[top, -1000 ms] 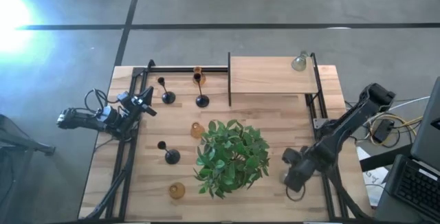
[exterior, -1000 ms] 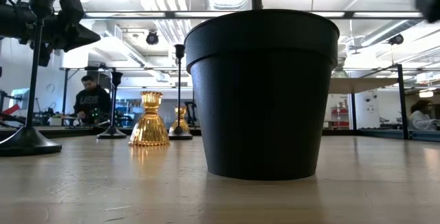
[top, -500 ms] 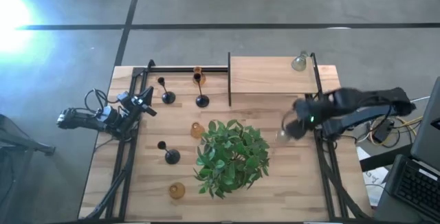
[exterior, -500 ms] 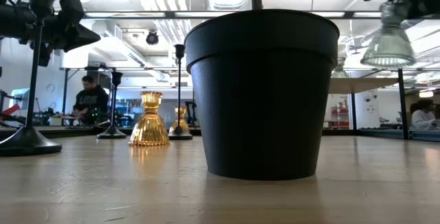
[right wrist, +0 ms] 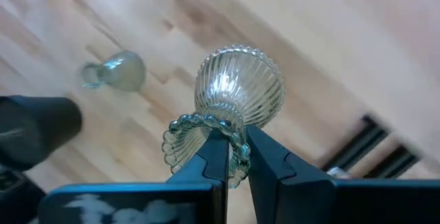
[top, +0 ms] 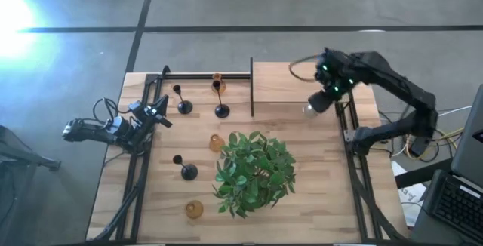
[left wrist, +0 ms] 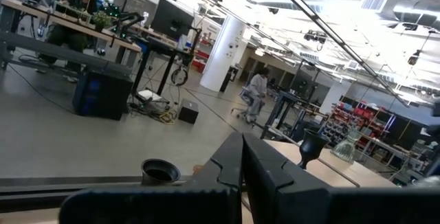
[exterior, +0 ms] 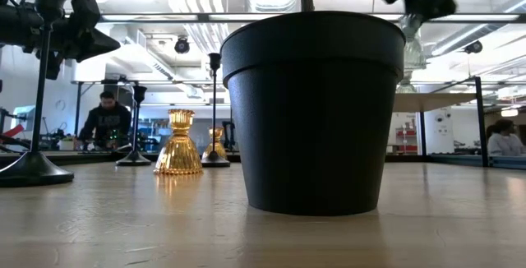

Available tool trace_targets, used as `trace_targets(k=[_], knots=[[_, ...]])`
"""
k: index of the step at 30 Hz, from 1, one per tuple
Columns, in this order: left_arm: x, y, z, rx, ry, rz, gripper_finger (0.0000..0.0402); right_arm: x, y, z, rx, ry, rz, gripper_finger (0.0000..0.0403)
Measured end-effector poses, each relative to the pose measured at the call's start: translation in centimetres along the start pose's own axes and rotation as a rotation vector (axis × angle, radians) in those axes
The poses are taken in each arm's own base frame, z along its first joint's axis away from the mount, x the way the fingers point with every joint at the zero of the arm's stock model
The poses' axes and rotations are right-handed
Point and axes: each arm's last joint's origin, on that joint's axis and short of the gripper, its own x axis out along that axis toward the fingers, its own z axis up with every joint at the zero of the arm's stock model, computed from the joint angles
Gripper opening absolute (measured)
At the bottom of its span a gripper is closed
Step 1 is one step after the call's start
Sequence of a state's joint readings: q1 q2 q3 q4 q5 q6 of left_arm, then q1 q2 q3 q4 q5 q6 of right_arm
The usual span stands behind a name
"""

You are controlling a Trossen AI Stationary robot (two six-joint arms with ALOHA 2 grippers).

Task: Pick & Place candle stick holders
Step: Put the bottom transparent glass candle holder on the shelf

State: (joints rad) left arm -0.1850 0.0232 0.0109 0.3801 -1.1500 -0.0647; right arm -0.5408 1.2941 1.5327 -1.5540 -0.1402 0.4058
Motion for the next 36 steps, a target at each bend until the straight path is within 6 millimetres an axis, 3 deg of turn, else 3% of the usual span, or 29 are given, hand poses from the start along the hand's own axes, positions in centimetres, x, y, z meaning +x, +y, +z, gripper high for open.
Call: trace_targets(k=[11,18,27,36], knots=[[0.0,0.0,-0.4,0.012,0.022,0.001,0.0012,0.4,-1.8,8.6,-0.163,-0.011,-0.025,0.0022],[0.0,0.0,-0.5,0.01,0.028,-0.001,0.0012,0.9,-3.9,12.7,-0.197,-0.031,-0.041,0.0022],[0.0,0.0,-0.5,-0.002,0.027,0.0,0.0012,2.9,-7.2,15.5,-0.151,0.016,-0.06,0.0022],[0.0,0.1,-0.5,-0.007,0.027,0.005,0.0012,3.0,-9.1,15.9,-0.143,0.022,-0.055,0.0022]])
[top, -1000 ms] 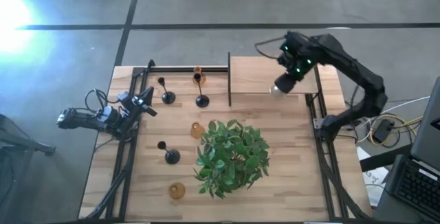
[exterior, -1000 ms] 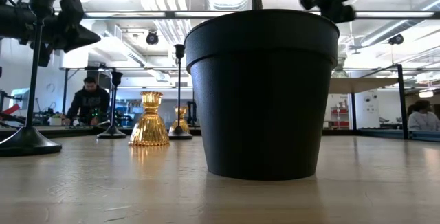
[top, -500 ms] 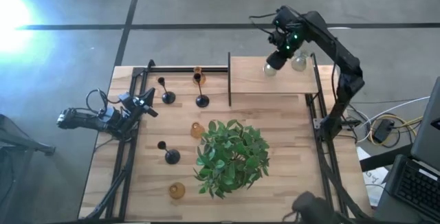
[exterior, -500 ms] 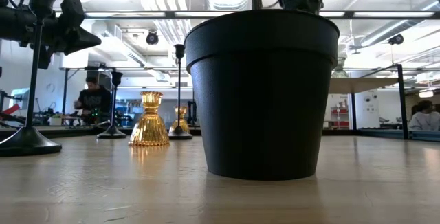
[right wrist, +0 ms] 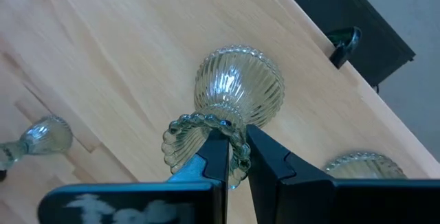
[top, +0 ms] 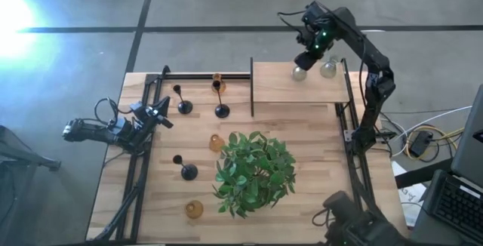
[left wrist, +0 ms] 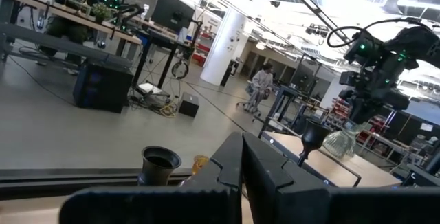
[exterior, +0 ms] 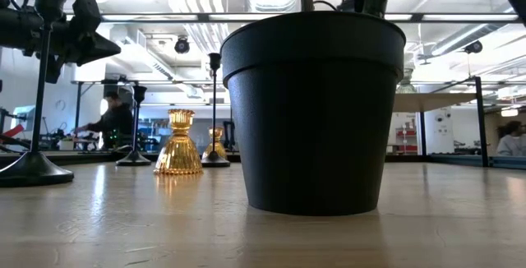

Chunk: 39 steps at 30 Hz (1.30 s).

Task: Pick & Place candle stick holders
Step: Put the bottom transparent glass candle holder on the shelf

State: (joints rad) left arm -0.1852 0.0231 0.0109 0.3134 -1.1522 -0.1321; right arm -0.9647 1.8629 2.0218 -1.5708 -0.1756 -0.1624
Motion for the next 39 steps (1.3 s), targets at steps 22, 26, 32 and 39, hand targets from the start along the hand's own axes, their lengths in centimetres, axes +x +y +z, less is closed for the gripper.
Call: trace_targets(k=[22,26,32,39], knots=[[0.0,0.0,0.04,-0.03,-0.003,0.002,0.0012,-0.26,-0.36,0.18,-0.046,-0.02,-0.025,0.0057],[0.0,0.0,0.05,-0.031,-0.003,0.002,0.0012,-0.24,-0.37,0.24,-0.054,-0.024,-0.025,0.0053],[0.0,0.0,0.05,-0.031,-0.003,0.001,0.0012,-0.33,-0.42,0.61,-0.061,-0.063,-0.032,0.0048],[0.0,0.0,0.04,-0.027,-0.002,0.002,0.0012,-0.38,-0.43,0.72,-0.063,-0.075,-0.034,0.0065]])
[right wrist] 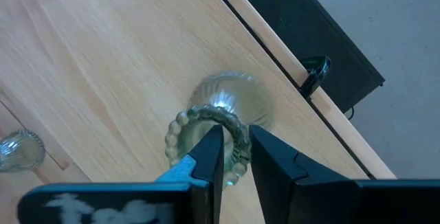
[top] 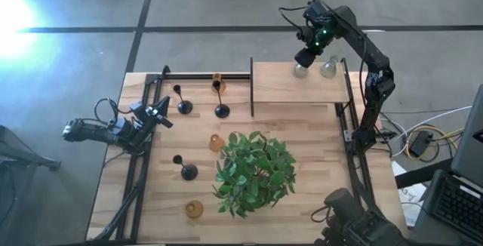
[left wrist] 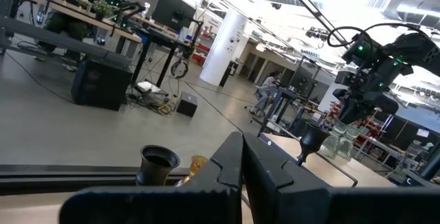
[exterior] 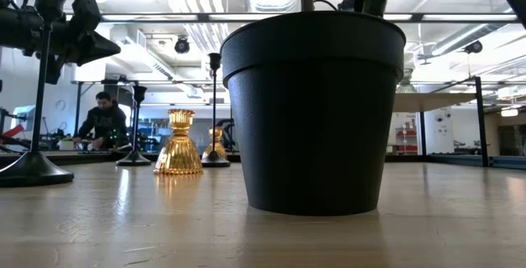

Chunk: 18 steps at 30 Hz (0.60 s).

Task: Pick & Place candle stick holders
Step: Put the bottom transparent glass candle holder on the shelf

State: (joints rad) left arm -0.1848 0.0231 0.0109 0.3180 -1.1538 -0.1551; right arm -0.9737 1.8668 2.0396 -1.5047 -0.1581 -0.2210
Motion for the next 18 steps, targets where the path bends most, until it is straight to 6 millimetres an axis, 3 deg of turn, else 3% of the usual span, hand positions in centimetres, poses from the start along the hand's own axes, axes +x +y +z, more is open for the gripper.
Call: trace_targets(k=[18], knots=[[0.0,0.01,-0.04,0.006,0.002,0.0,0.0012,-0.02,-0.11,0.49,-0.008,-0.05,-0.011,0.0109]])
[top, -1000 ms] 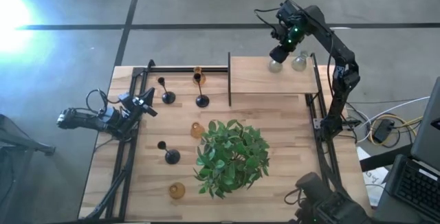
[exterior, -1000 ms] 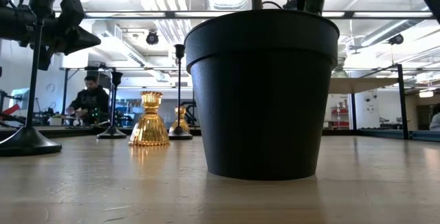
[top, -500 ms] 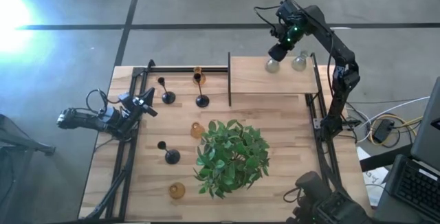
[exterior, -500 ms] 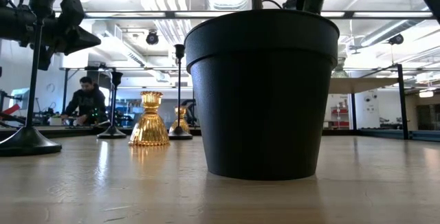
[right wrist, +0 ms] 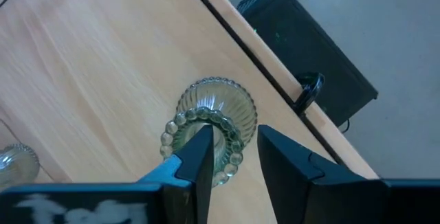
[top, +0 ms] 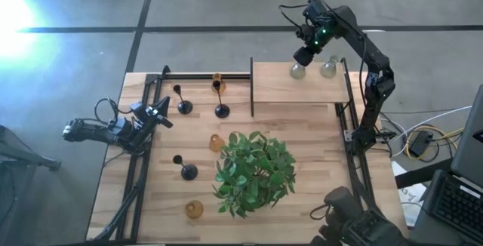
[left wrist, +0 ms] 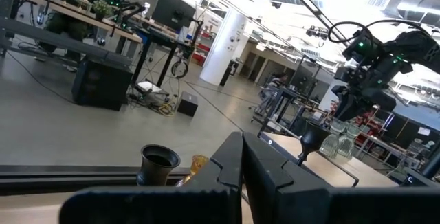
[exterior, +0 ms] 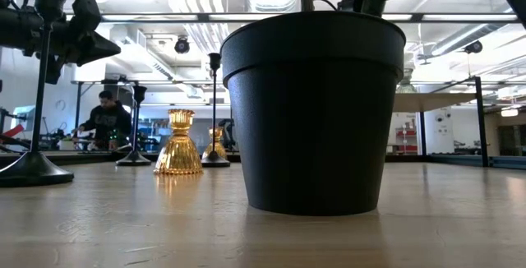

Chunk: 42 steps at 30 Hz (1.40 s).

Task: Pick & Place candle stick holders
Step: Put the bottom transparent glass candle holder on the shelf, then put the transparent glass candle holder on the shelf

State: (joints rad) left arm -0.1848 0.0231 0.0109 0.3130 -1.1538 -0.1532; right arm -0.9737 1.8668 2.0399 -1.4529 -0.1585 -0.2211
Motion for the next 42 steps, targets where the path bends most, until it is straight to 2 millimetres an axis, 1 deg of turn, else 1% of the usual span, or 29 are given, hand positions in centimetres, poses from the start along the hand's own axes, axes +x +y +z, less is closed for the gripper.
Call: trace_targets(k=[6,16,20,24,29,33,38,42], knots=[[0.0,0.0,0.0,0.0,0.0,0.0,0.0012,0.0,-0.1,0.3,-0.004,-0.027,-0.006,0.0114],[0.0,0.0,0.0,0.0,0.0,0.0,0.0012,-0.1,0.0,0.2,-0.005,-0.03,-0.008,0.0105],[0.0,0.0,0.0,0.0,0.0,0.0,0.0012,-0.9,0.1,0.0,-0.007,-0.048,-0.012,0.0112],[0.0,0.0,0.0,0.0,0.0,0.0,0.0012,-2.0,0.4,-0.5,-0.003,-0.077,-0.019,0.0119],[0.0,0.0,0.1,-0.01,-0.004,-0.002,0.0012,-4.5,1.2,-1.6,-0.004,-0.141,-0.03,0.0125],[0.0,-0.1,0.3,-0.02,-0.013,-0.011,0.0012,-7.6,2.7,-3.2,-0.033,-0.235,0.018,0.0121],[0.0,-0.3,1.4,0.019,-0.025,-0.032,0.0012,-11.8,5.7,-6.0,-0.075,-0.367,0.126,0.0097],[0.0,-0.5,2.1,0.061,-0.034,-0.042,0.0012,-14.2,8.8,-8.3,-0.129,-0.429,0.223,0.0064]])
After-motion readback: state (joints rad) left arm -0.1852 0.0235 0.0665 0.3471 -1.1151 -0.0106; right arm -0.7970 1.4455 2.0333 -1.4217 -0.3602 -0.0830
